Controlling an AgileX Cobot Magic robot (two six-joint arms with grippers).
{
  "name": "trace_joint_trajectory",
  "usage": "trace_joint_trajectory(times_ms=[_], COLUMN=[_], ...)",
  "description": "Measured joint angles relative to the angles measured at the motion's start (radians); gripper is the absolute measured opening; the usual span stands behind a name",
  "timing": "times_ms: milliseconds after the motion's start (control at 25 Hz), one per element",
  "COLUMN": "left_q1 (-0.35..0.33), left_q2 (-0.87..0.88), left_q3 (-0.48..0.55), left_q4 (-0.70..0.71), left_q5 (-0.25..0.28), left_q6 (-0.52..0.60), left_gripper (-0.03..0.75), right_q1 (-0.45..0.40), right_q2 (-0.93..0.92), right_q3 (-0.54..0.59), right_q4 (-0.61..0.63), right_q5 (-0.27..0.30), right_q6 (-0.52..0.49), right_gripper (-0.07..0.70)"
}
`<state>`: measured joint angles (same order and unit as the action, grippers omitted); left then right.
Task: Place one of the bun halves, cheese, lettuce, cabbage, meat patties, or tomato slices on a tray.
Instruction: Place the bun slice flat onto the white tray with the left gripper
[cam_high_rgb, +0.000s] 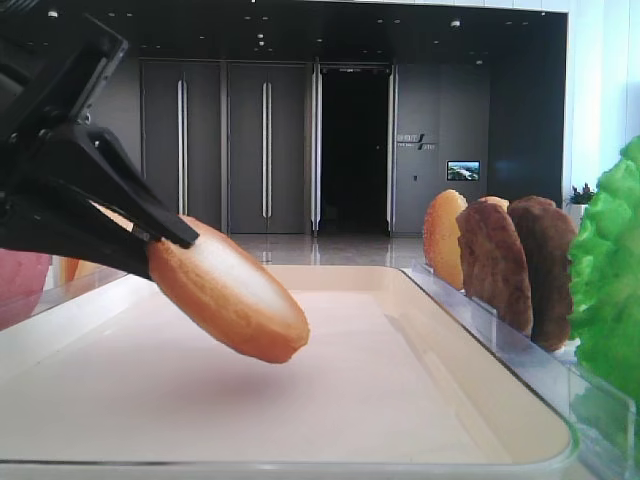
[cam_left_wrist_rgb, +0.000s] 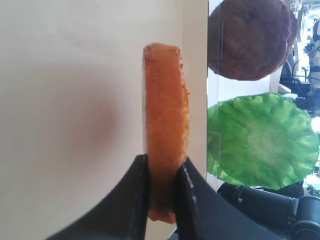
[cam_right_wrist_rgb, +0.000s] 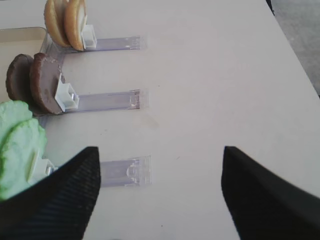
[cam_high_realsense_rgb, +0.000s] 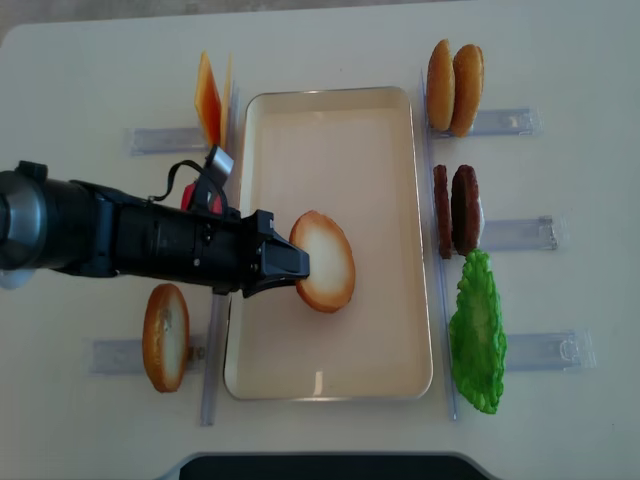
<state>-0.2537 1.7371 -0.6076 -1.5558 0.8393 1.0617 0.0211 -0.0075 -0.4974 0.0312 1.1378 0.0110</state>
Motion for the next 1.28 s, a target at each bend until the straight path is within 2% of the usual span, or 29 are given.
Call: trace_joint_trajectory(times_ms=[320, 640, 1000, 1280], left_q1=[-0.022, -0.022, -0.031, -0.031], left_q2=[0.000, 0.004, 0.073, 0.075], left_q3=[0.000, 0.000, -0.009, -0.009], left_q4=[-0.026, -0.034, -0.049, -0.055], left_q5=[-0.044, -0.052, 0.006, 0.007], left_q6=[0.011, 0.011, 0.054, 0.067], left_gripper=[0.109, 0.108, 0.108, 0.108], right_q1=[0.000, 0.000, 0.000, 0.000], right_q2=[0.000, 0.000, 0.000, 0.000], right_q3=[0.000, 0.000, 0.000, 0.000], right_q4=[0.000, 0.000, 0.000, 0.000], right_q5=[0.000, 0.000, 0.000, 0.000], right_q6=[0.000, 0.000, 0.000, 0.000], right_gripper=[0.514, 0.514, 0.514, 0.514])
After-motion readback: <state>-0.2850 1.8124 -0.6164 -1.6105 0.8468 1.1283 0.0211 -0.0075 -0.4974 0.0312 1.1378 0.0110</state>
